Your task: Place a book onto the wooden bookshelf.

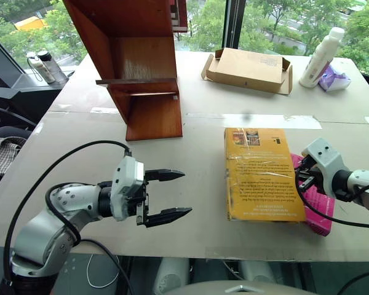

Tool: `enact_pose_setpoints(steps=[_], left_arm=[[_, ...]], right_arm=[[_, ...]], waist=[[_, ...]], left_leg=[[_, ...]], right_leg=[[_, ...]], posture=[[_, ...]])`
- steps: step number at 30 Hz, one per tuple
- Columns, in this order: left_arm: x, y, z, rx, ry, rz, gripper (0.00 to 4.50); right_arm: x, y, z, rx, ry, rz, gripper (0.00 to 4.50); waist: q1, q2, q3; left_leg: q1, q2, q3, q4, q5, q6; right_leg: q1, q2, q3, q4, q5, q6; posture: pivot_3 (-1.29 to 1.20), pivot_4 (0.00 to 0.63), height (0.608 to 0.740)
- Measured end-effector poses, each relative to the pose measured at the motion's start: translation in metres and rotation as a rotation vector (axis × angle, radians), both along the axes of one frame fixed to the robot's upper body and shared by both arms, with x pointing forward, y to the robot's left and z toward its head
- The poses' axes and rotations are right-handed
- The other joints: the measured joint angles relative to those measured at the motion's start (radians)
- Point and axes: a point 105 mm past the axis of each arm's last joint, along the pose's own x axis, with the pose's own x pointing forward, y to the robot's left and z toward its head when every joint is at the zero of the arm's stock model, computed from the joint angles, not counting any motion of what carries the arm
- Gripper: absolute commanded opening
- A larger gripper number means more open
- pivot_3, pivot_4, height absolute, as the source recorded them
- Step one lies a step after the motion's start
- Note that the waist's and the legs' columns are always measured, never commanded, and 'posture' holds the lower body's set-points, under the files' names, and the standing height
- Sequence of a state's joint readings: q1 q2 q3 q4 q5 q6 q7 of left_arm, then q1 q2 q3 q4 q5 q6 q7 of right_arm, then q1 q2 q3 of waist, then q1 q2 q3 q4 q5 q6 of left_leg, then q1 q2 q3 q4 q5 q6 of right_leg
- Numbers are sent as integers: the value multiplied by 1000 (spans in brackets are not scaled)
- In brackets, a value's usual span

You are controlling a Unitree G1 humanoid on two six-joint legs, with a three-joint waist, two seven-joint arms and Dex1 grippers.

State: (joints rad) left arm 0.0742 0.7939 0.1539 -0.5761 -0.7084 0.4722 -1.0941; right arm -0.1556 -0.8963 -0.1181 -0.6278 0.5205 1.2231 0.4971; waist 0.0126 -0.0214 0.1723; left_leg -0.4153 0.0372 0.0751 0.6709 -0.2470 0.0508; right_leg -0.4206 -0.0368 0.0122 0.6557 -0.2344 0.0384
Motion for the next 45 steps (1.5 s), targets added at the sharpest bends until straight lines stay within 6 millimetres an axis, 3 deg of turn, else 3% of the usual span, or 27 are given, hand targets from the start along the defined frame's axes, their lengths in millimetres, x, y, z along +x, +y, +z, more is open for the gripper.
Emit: enact_pose_setpoints(steps=[5,9,10,12,16,20,28,34,40,45], left_arm=[[12,-4,-2,-20,22,70,4500],[35,-7,-3,-56,194,164,4500],[41,-7,-1,-62,249,179,4500],[48,-9,0,-81,349,190,4500],[72,-21,-3,-126,646,172,4500],[91,-29,-8,-159,828,168,4500],[106,-44,-13,-141,955,135,4500],[108,-61,-21,-117,1018,97,4500],[109,-90,-25,-101,1043,29,4500],[110,-104,-42,-89,1055,14,4500]], right_arm=[[-1,-3,1,4,-43,3,44],[-17,-34,4,42,-88,-1,1731],[-22,-42,7,68,-108,5,1973],[-31,-47,16,134,-164,52,2911],[-56,-75,24,255,-257,102,4474],[-68,-90,32,282,-250,191,4474],[-47,-116,70,333,-327,252,4474],[-46,-102,75,373,-319,353,4474],[-50,-67,84,372,-326,485,4474],[-55,-53,75,398,-341,467,4474]], waist=[[4,0,0],[12,0,0],[10,-1,0],[2,-1,-1],[-1,-2,-1],[-22,-2,-1],[-19,-2,-1],[-13,-2,-1],[-11,-2,-1],[-1,-2,-1]], left_leg=[[0,0,-1,0,0,0],[-1,-1,-2,1,0,0],[0,-1,-2,1,0,0],[1,0,-3,1,0,0],[2,0,-4,3,0,0],[3,-1,-3,3,0,0],[2,-1,-4,3,0,0],[1,-2,-3,3,0,0],[1,-1,-4,4,0,0],[1,-2,-4,4,0,0]], right_leg=[[0,0,0,0,0,0],[1,0,-2,0,1,6],[2,1,-2,0,0,8],[4,2,-3,0,0,8],[5,3,-3,1,0,9],[5,3,-2,2,1,7],[4,3,-2,3,2,4],[4,2,-2,2,2,4],[4,2,-2,3,3,4],[4,2,-2,3,2,4]], posture=[[0,150,733],[0,150,733],[0,150,733],[0,150,733],[0,150,733],[0,150,733],[0,150,733],[0,150,733],[0,150,733],[0,150,733]])
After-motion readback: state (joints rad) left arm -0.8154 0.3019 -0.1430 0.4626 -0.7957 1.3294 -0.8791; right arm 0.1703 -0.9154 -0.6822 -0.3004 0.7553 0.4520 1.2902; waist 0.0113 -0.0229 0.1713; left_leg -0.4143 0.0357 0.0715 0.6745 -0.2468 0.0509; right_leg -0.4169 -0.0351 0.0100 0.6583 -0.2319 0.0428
